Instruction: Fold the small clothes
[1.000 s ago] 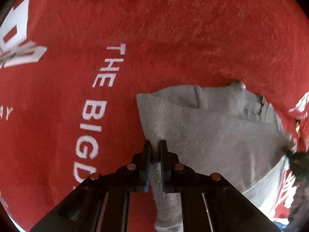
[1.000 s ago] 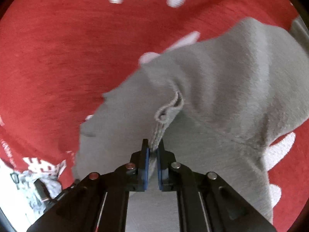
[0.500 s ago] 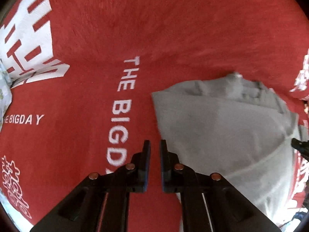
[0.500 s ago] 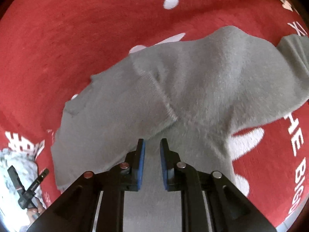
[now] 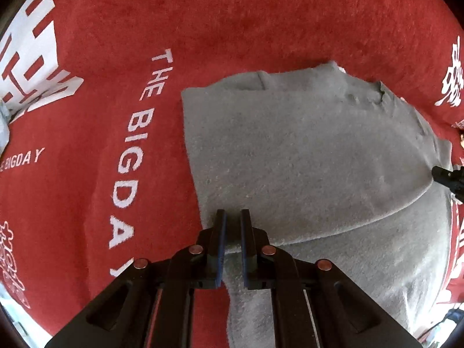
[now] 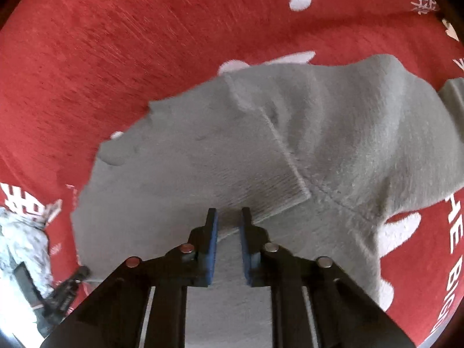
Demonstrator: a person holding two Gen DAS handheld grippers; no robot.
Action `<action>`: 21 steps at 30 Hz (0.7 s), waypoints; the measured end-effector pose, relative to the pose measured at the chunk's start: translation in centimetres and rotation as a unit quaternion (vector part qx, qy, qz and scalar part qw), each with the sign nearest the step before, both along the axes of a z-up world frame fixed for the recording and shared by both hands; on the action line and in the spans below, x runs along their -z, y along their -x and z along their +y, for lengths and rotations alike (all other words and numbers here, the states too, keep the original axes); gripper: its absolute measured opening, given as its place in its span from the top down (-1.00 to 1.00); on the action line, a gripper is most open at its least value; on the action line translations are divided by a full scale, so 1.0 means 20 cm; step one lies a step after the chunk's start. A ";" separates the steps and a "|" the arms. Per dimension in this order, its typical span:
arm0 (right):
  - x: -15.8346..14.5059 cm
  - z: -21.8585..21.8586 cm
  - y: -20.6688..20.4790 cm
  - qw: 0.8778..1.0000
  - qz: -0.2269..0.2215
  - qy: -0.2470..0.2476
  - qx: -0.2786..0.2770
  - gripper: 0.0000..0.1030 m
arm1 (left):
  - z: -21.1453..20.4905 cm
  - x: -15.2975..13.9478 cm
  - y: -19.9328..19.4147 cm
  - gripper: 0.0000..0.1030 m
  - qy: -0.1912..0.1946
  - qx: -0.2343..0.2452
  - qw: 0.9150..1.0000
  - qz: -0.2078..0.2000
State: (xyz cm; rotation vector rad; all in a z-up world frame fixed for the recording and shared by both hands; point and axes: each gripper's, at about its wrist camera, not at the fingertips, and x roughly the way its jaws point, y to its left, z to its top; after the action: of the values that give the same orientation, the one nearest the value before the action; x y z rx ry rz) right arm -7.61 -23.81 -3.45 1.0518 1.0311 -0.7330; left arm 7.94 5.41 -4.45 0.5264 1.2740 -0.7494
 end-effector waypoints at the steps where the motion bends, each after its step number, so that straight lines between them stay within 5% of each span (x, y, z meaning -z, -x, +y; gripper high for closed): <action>1: 0.00 0.00 0.01 1.000 0.001 0.002 -0.004 0.88 | 0.00 0.00 0.01 0.80 -0.005 0.003 1.000 -0.002; 4: -0.01 0.00 0.06 1.000 0.022 0.001 -0.005 0.83 | -0.01 -0.02 0.01 0.80 -0.016 -0.001 1.000 -0.003; 11: -0.03 0.04 0.34 0.997 -0.037 -0.068 0.029 0.73 | -0.05 -0.09 0.13 0.80 -0.029 -0.008 1.000 0.006; 15: -0.05 0.07 0.49 0.994 -0.046 -0.086 0.044 0.31 | -0.11 -0.12 0.27 0.80 -0.040 0.000 0.999 0.016; 21: -0.05 0.06 0.69 0.990 -0.059 -0.105 0.071 0.16 | -0.27 -0.15 0.50 0.75 -0.059 0.021 0.998 0.006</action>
State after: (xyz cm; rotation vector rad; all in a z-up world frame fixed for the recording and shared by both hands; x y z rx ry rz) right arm -21.32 -22.70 -2.46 1.3460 0.9529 -0.6776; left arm -1.98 0.00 -1.45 0.6465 1.3277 -0.7177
